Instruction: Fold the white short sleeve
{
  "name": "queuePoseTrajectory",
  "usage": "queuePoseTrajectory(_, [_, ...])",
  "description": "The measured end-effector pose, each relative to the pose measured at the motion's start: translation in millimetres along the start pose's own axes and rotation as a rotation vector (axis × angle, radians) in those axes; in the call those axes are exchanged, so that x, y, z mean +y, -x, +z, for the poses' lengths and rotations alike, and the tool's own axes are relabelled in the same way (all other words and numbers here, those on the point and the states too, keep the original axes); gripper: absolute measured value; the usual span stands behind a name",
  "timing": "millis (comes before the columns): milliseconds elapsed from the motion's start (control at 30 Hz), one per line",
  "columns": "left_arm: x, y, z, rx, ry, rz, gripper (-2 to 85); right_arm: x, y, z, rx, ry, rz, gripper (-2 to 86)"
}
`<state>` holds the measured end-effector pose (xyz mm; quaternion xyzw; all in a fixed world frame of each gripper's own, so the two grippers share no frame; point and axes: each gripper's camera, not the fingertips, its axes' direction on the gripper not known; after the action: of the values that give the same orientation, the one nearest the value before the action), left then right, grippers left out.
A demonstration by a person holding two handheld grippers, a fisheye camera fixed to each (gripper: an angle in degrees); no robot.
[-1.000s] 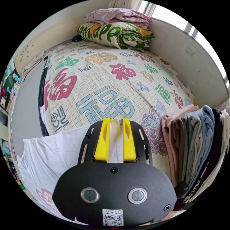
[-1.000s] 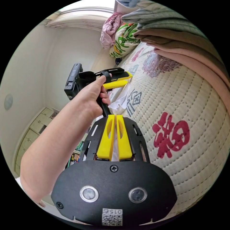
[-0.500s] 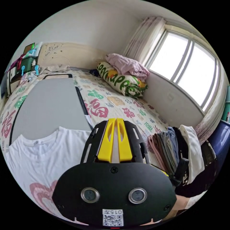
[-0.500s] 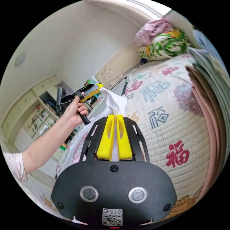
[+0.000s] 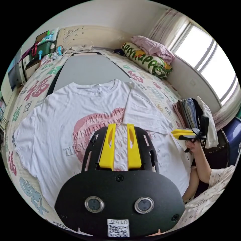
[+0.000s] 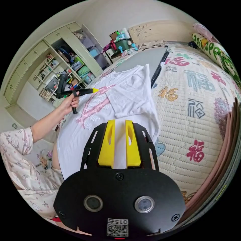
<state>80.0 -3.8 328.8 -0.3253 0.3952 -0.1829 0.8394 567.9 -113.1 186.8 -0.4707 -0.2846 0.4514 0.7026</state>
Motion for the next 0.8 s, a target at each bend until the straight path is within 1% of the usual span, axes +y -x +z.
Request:
queuePoseTrajectory(67, [-4.3,-45.9,-8.3,0.047,-0.003,0.137,7.3,-4.4,-22.3,-15.2,-0.054,-0.110,0.104,7.3])
queuePoseTrajectory(100, [-6.8,-60.2,-6.9,0.061,0.002,0.173,7.3,-4.3,-28.6,-15.4,-0.084,-0.126,0.127,7.2])
queuePoseTrajectory(167, [-15.4,-121.4,8.7,0.132,0.011,0.304,7.5,-5.2,-52.3,-1.8,-0.183,-0.109,0.247,7.1])
queuePoseTrajectory(233, [-19.0,-163.7,24.1,0.163,0.001,0.374,7.2,-3.8,-60.6,9.2,-0.207,-0.114,0.300,7.6])
queuePoseTrajectory(300, [-21.5,-199.5,40.1,0.139,0.001,0.444,6.5,-4.9,-66.6,20.5,-0.175,-0.092,0.364,8.1])
queuePoseTrajectory(367, [-28.9,-228.2,64.9,0.114,0.066,0.474,6.1,-3.9,-79.6,33.2,-0.200,-0.107,0.435,8.4])
queuePoseTrajectory(433, [-33.7,-239.2,79.1,0.097,0.119,0.485,6.2,0.3,-94.1,40.5,-0.263,-0.151,0.493,8.5])
queuePoseTrajectory(467, [-34.4,-241.4,82.7,0.063,0.114,0.472,6.2,3.1,-103.5,45.4,-0.315,-0.184,0.522,8.5])
queuePoseTrajectory(533, [-35.2,-241.9,86.8,0.033,0.117,0.452,6.2,5.5,-114.5,53.9,-0.347,-0.208,0.557,8.0])
queuePoseTrajectory(667, [-35.8,-257.6,83.0,-0.008,0.129,0.467,5.0,10.5,-122.2,69.5,-0.257,-0.227,0.611,2.0])
queuePoseTrajectory(800, [-23.4,-284.5,76.6,-0.093,0.108,0.551,2.2,9.2,-115.7,89.5,-0.210,-0.207,0.589,0.5])
